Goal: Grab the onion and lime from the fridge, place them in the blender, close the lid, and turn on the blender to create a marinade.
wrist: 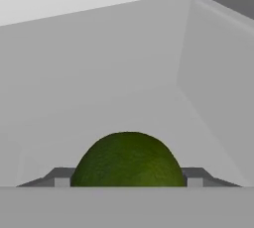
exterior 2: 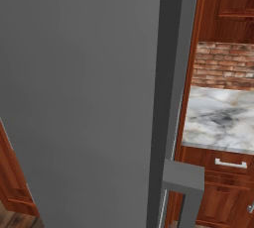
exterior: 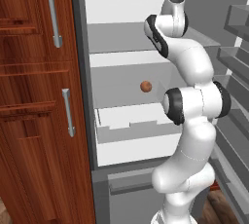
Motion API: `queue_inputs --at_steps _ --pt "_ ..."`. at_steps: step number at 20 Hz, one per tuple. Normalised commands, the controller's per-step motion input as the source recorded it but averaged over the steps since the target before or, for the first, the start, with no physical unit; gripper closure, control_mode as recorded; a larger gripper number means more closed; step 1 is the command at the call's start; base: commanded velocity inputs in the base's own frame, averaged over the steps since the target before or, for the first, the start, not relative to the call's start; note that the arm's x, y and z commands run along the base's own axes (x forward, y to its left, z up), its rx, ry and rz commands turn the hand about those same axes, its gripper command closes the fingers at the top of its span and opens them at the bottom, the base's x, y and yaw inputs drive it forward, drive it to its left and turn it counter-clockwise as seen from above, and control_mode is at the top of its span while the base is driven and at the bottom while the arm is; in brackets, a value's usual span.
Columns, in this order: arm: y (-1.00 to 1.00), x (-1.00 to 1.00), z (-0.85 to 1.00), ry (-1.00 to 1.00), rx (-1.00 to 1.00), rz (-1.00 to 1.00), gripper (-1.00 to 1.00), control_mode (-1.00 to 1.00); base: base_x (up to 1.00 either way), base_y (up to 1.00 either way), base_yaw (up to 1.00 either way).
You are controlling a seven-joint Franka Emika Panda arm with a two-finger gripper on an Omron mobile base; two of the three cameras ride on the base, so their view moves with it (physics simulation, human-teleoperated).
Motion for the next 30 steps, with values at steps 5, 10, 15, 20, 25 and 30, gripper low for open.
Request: queue_inputs --at_steps 5,10,15,20,25,30 --pt "0.00 -0.20 -0.02 -0.06 -0.01 0.01 1.00 -1.00 0.00 0.00 0.00" --pt "0.00 -0.53 -0.01 -0.22 -0.01 0.02 1.00 -1.00 0.00 0.00 0.00" --pt "0.10 -0.81 0.00 -0.36 -0.03 0.05 1.00 -1.00 0.00 0.00 0.00" --pt "0.23 -1.00 0.15 -0.39 -0.02 0.03 1.00 -1.00 0.00 0.00 0.00" --pt "0.31 -1.00 0.46 -0.21 0.00 0.00 1.00 -1.00 0.00 0.00 0.00" --pt "0.31 -1.00 0.44 -0.01 0.00 0.00 1.00 -1.00 0.00 0.00 0.00"
